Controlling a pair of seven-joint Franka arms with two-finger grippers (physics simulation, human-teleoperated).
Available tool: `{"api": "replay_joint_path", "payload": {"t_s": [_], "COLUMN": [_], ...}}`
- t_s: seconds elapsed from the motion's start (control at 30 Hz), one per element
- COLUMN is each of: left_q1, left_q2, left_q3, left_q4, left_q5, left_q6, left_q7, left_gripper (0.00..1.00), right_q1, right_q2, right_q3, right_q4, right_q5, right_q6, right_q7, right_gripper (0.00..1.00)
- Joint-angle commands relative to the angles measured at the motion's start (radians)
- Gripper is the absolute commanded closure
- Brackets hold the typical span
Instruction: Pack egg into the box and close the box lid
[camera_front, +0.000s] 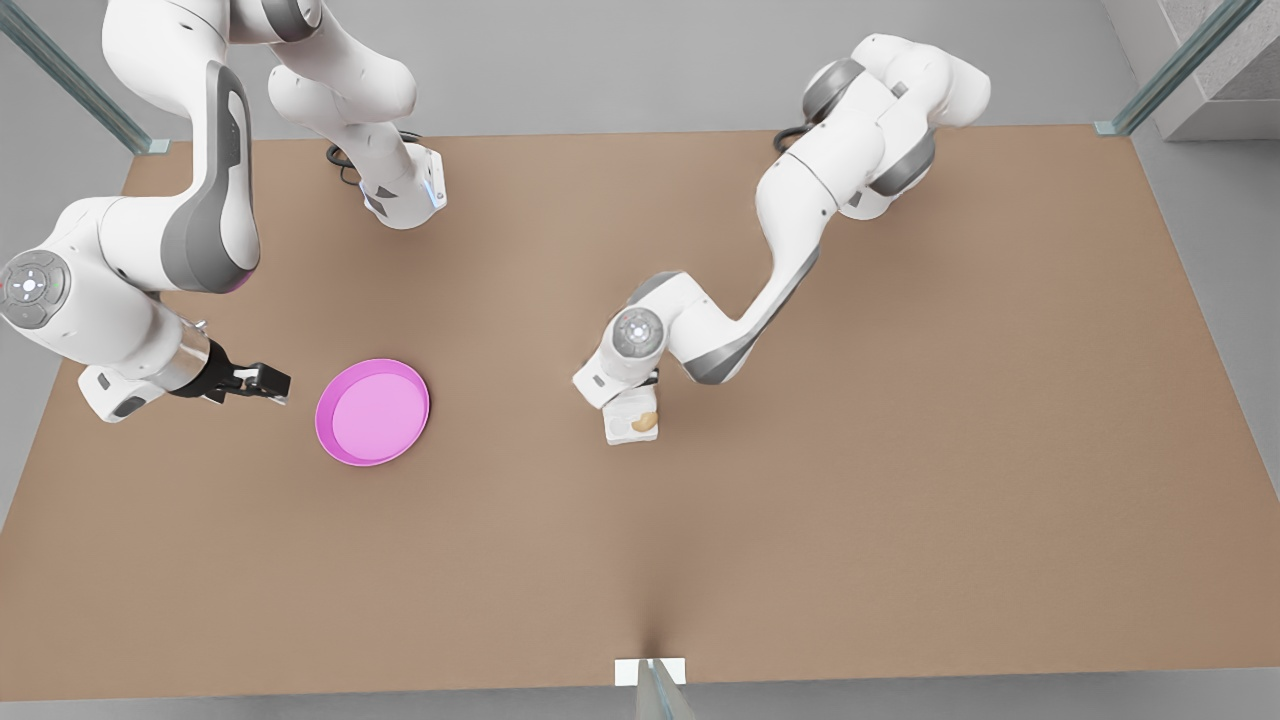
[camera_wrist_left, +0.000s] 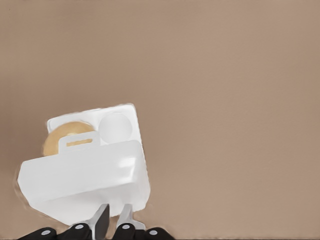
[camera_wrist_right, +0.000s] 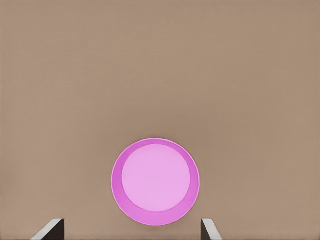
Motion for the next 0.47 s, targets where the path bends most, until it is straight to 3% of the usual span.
{"api": "replay_joint_path", "payload": {"t_s": [0.0, 0.03, 0.13, 0.2, 0.27, 0.43], "left_q1": [0.030, 0.087, 0.385, 0.409, 0.426, 0.426], "left_q2": [-0.057, -0.169, -0.297, -0.404, -0.631, -0.660], "left_q3": [-0.002, 0.001, 0.006, 0.131, 0.145, 0.167], "left_q4": [0.001, 0.001, 0.001, -0.026, -0.342, -0.364], "left_q5": [-0.008, -0.018, -0.009, 0.000, -0.020, -0.063], "left_q6": [-0.137, -0.327, -0.464, -0.455, -0.194, -0.183], "left_q7": [0.029, 0.047, 0.217, 0.336, 0.320, 0.329], "left_gripper": [0.46, 0.00, 0.00, 0.00, 0.00, 0.00], "right_q1": [0.000, 0.000, 0.000, 0.000, 0.000, 0.000], "right_q2": [0.000, 0.000, 0.000, 0.000, 0.000, 0.000], "right_q3": [0.000, 0.000, 0.000, 0.000, 0.000, 0.000], "right_q4": [0.000, 0.000, 0.000, 0.000, 0.000, 0.000], "right_q5": [0.000, 0.000, 0.000, 0.000, 0.000, 0.000], "right_q6": [0.000, 0.000, 0.000, 0.000, 0.000, 0.000], "right_q7": [0.000, 0.001, 0.000, 0.000, 0.000, 0.000], "right_gripper": [0.00, 0.00, 0.00, 0.00, 0.00, 0.00]}}
